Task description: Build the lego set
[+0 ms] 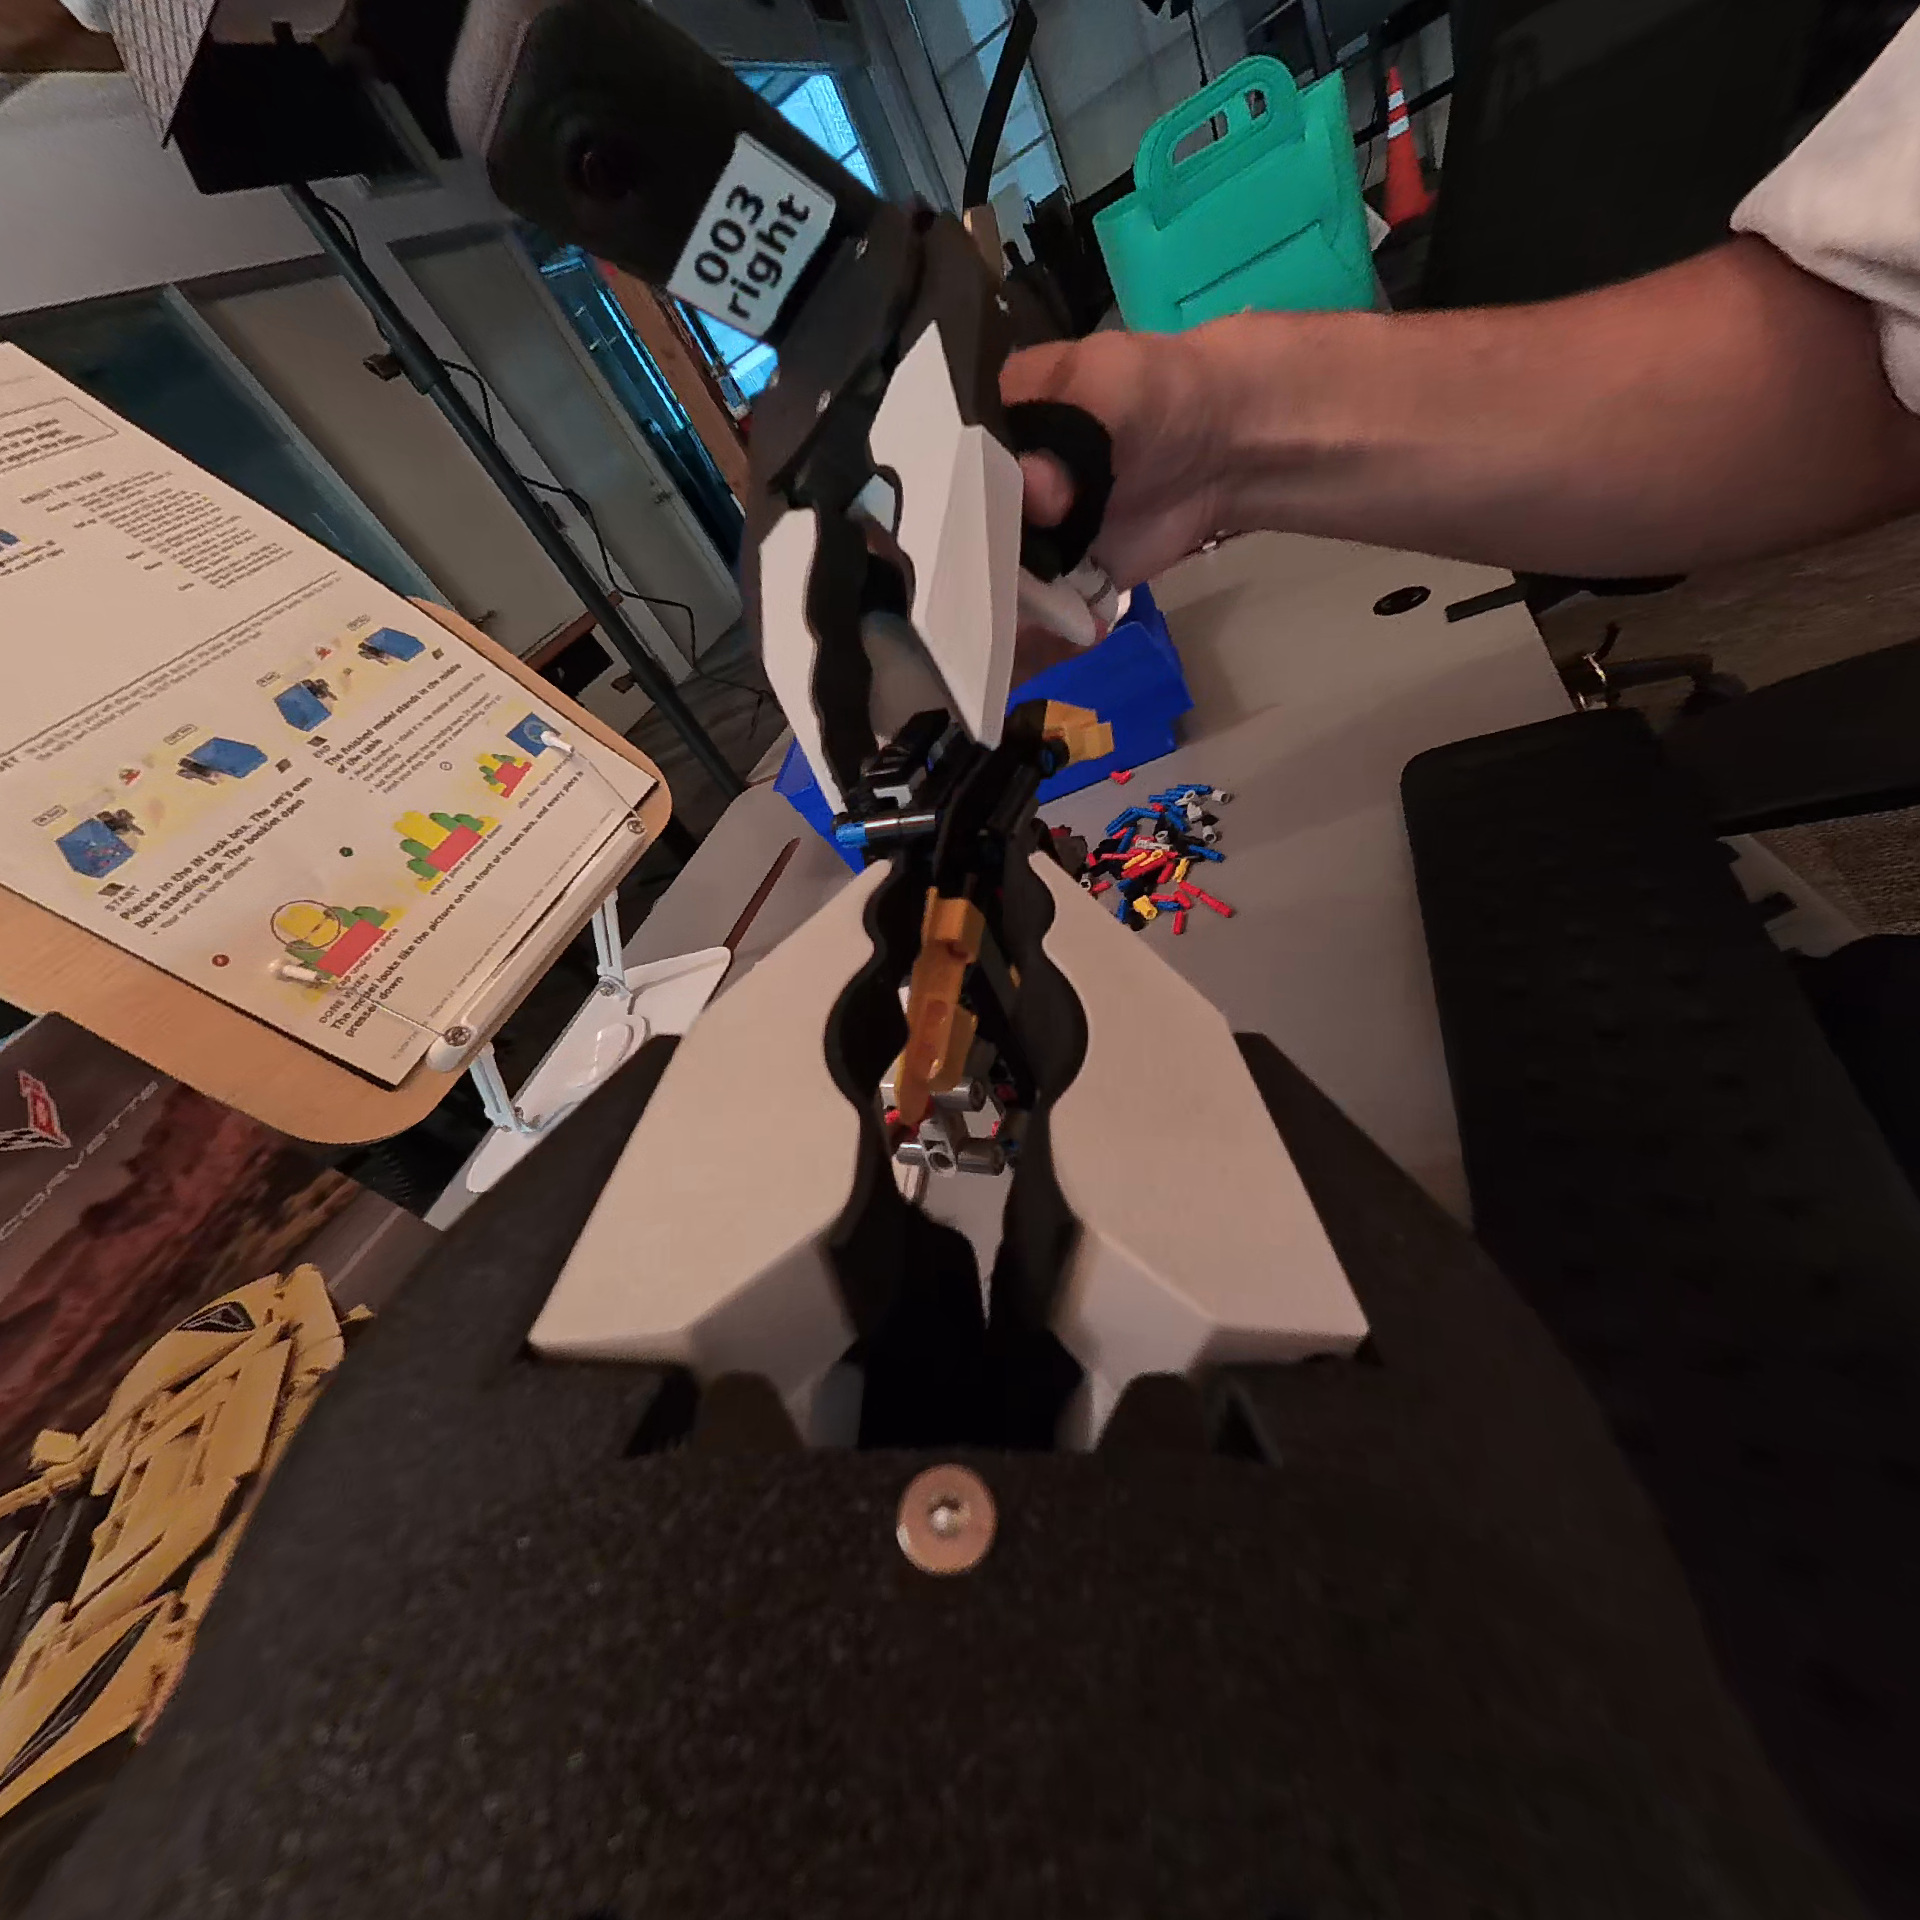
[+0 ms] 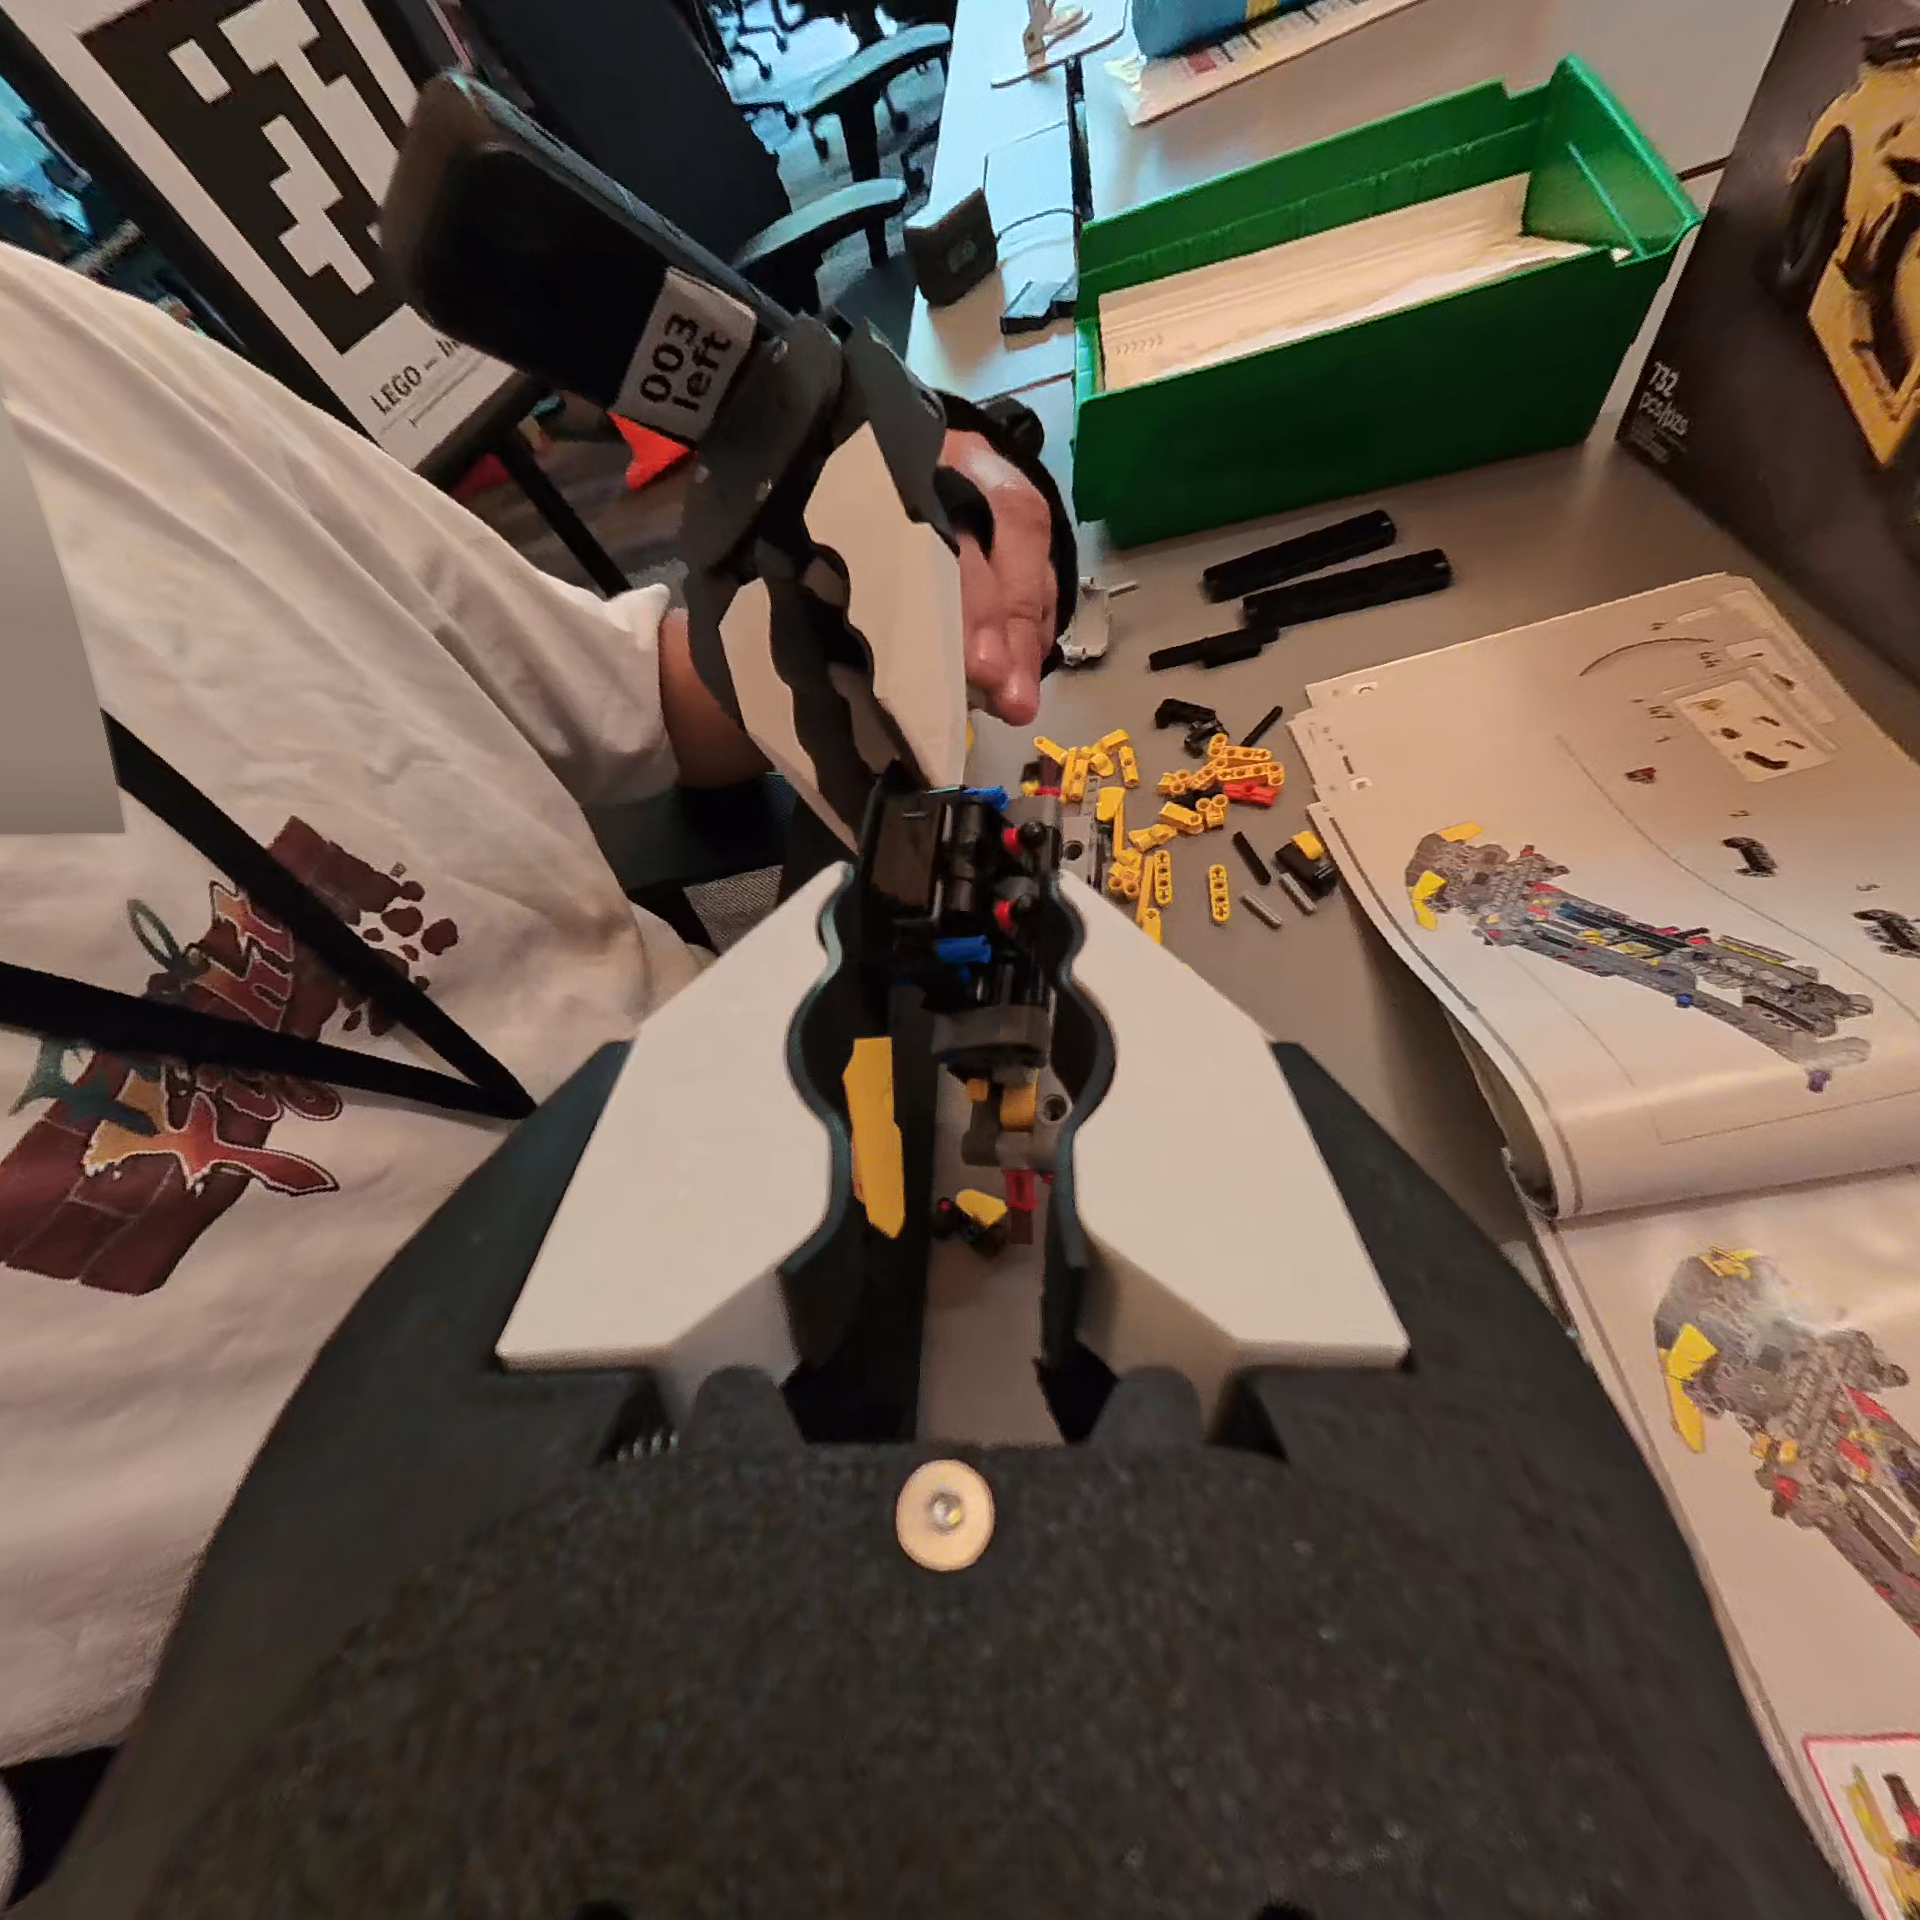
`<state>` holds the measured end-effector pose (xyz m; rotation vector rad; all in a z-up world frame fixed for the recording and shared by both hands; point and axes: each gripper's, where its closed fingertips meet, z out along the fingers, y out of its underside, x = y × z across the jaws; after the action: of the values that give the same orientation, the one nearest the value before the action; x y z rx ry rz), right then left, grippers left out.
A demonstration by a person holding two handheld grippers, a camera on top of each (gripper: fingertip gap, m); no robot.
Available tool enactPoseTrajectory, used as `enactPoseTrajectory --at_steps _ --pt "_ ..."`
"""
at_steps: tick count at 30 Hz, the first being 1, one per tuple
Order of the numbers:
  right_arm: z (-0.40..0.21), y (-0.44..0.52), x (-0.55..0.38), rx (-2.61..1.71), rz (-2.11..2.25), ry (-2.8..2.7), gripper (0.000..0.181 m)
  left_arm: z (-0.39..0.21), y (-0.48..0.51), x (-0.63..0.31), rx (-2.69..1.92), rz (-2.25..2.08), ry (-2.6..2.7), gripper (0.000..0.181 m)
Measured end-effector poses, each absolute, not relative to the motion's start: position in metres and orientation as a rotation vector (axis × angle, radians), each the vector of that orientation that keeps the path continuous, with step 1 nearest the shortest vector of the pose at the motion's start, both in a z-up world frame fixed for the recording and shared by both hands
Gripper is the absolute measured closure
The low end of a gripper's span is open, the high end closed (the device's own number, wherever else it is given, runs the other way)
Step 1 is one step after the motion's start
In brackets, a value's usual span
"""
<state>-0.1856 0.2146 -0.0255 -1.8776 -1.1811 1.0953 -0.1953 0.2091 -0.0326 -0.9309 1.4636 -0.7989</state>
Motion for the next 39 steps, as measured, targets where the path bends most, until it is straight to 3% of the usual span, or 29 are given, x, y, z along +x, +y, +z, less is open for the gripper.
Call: enactPoseTrajectory --at_steps 6,11,18,29,35,39 --pt "-0.029 0.207 -0.183 -1.976 0.900 -1.230 0.148 -0.036 0.202 -0.193 -0.901 -0.752 1.478 0.169" --pt "-0.030 0.205 -0.182 -2.015 0.997 -1.213 0.151 -0.037 0.200 -0.190 -0.911 -0.779 1.482 0.169" --pt "-0.048 0.216 -0.172 -2.083 0.563 -1.337 0.151 -0.055 0.211 -0.182 -0.983 -0.703 1.464 0.169" --pt "-0.050 0.215 -0.172 -1.933 0.228 -1.311 0.151 -0.066 0.208 -0.178 -0.976 -0.647 1.459 0.173" --pt "-0.049 0.204 -0.175 -1.926 0.343 -1.215 0.150 -0.067 0.196 -0.181 -0.903 -0.649 1.526 0.173" --pt "-0.042 0.176 -0.186 -1.704 0.538 -1.480 0.148 -0.065 0.170 -0.197 -0.796 -0.793 1.657 0.174"
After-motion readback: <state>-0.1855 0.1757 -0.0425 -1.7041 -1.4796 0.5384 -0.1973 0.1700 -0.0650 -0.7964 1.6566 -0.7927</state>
